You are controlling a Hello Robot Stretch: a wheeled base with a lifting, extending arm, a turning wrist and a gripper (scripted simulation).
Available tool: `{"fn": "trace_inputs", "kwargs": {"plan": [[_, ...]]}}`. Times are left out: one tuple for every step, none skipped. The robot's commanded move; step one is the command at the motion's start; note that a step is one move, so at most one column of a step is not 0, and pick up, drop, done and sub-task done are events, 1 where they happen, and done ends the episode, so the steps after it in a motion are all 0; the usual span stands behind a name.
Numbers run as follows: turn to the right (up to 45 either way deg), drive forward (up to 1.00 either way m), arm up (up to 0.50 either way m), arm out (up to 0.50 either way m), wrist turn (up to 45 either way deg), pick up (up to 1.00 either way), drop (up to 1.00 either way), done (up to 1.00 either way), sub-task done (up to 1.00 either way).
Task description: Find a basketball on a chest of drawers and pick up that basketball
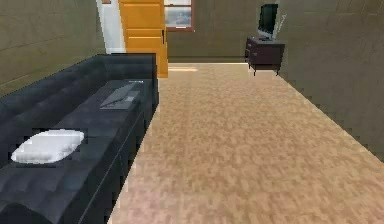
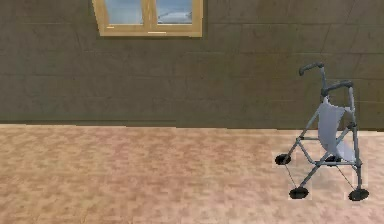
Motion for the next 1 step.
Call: {"fn": "trace_inputs", "kwargs": {"plan": [[0.0,1.0,0.0,0.0,0.0,0.0,0.0,0.0,0.0]]}}
